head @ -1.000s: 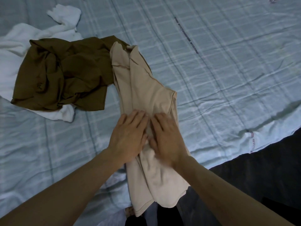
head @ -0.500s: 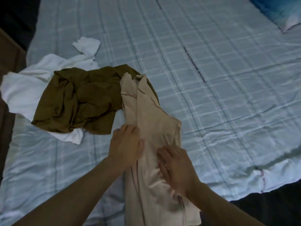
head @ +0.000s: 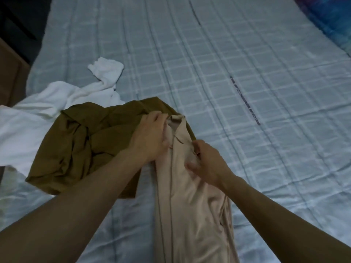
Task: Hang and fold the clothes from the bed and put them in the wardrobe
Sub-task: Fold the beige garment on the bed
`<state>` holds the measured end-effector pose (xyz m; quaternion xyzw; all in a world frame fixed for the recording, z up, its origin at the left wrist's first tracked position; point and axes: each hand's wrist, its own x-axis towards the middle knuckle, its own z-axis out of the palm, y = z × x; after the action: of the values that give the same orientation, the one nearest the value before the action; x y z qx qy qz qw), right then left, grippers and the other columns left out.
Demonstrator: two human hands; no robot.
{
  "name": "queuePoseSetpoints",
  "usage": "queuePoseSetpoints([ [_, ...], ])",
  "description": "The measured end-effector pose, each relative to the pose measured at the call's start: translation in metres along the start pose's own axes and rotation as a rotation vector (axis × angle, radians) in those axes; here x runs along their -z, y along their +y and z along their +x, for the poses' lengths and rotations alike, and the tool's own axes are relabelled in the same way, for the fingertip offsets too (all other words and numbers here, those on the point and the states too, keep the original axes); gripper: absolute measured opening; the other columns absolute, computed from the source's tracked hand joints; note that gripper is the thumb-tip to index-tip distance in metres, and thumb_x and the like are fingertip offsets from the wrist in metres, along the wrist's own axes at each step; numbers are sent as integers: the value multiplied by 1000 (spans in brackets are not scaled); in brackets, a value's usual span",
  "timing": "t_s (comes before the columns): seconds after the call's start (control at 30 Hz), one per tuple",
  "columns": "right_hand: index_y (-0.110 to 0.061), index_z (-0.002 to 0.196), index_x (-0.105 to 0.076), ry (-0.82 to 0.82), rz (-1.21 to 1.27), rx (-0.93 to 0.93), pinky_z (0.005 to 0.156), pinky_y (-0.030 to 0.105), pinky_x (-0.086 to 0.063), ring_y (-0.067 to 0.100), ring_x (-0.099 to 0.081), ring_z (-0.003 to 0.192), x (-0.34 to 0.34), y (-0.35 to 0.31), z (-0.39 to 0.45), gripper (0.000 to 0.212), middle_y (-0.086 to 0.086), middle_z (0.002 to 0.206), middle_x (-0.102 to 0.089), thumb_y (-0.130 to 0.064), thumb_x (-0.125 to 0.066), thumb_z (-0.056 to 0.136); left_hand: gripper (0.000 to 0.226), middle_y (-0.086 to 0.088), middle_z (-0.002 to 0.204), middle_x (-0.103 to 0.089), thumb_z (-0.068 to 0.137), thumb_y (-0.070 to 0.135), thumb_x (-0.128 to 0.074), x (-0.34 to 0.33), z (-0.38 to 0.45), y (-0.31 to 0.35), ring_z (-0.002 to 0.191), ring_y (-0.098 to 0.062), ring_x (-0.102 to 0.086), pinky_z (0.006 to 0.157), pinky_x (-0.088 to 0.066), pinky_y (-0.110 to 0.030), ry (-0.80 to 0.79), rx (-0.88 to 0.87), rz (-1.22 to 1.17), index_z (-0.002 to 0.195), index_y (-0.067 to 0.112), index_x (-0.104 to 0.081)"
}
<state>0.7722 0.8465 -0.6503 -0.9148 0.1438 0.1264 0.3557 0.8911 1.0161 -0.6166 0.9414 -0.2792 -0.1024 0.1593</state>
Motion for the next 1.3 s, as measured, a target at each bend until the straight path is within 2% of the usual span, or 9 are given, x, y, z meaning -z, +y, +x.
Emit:
queuePoseSetpoints([
  [0.07, -22, 141, -39, -30, -12, -39, 89, 31, -48, 18, -55, 104, -6, -2, 12, 75, -1, 118, -53, -39, -76, 78, 95, -8, 160, -22, 80, 36, -74, 3, 26, -7, 143, -29, -27, 114, -30, -42, -194, 3, 129, 155, 17, -18],
  [0.17, -23, 136, -41, -19, 10, -107, 92, 35, -51, 19, -56, 106, -12, -3, 25, 82, 0, 120, -52, -42, -83, 68, 112, -5, 148, -43, 68, 57, -78, -2, 56, -18, 132, -28, -45, 108, -35, -48, -366, -27, 223, 151, 16, -17],
  [0.33, -21, 117, -51, -72, 133, -138, 69, 20, -48, 5, -58, 83, -4, -7, 34, 60, -9, 95, -60, -37, -85, 70, 77, 6, 115, -58, 65, 59, -78, -22, 69, -24, 104, -21, -57, 90, -38, -42, -364, -197, 238, 124, 24, -43],
  [0.57, -10, 84, -60, -158, 153, -14, 57, 19, -39, 13, -57, 70, 8, 0, 38, 18, -3, 75, -60, -26, -70, 84, 33, 1, 83, -67, 70, 31, -87, -11, 73, -29, 76, -17, -63, 71, -52, -39, -382, -296, -303, 86, 14, -64],
  [0.67, -11, 92, -64, -81, 178, 65, 69, 28, -47, 13, -64, 81, 20, 0, 42, 29, -1, 87, -69, -35, -60, 77, 26, 3, 82, -67, 72, 29, -86, 3, 77, -22, 78, -15, -64, 70, -52, -36, -308, -316, -365, 82, 23, -62],
  [0.83, -12, 76, -54, 269, 75, 142, 61, 29, -26, 17, -50, 70, 62, -18, 81, 22, 0, 71, -54, -34, -59, 73, 37, -5, 78, -67, 70, 46, -59, 31, 113, -6, 75, -30, -65, 68, -52, -42, 116, -290, -309, 86, 14, -63],
  [0.93, -10, 76, -52, 443, 77, 162, 59, 35, -30, 19, -48, 67, 90, -27, 108, 27, 2, 70, -52, -33, -65, 73, 37, -1, 71, -62, 71, 48, -65, 54, 130, 5, 65, -24, -60, 59, -46, -36, 279, -273, -336, 84, 15, -55],
  [1.23, -12, 88, -59, 250, 77, 246, 62, 16, -41, 3, -57, 71, 77, 4, 65, 17, -7, 77, -61, -3, -70, 78, 33, 1, 74, -53, 76, 20, -73, 36, 68, 22, 67, -24, -53, 59, -45, -39, 167, -387, -244, 87, 22, -42],
  [1.3, -6, 97, -63, 271, 57, 318, 70, 30, -49, 20, -63, 83, 75, 11, 51, 23, 7, 90, -66, -3, -71, 76, 25, 3, 76, -52, 80, 27, -69, 36, 45, 27, 68, -19, -51, 60, -41, -37, 207, -444, -245, 87, 20, -47],
])
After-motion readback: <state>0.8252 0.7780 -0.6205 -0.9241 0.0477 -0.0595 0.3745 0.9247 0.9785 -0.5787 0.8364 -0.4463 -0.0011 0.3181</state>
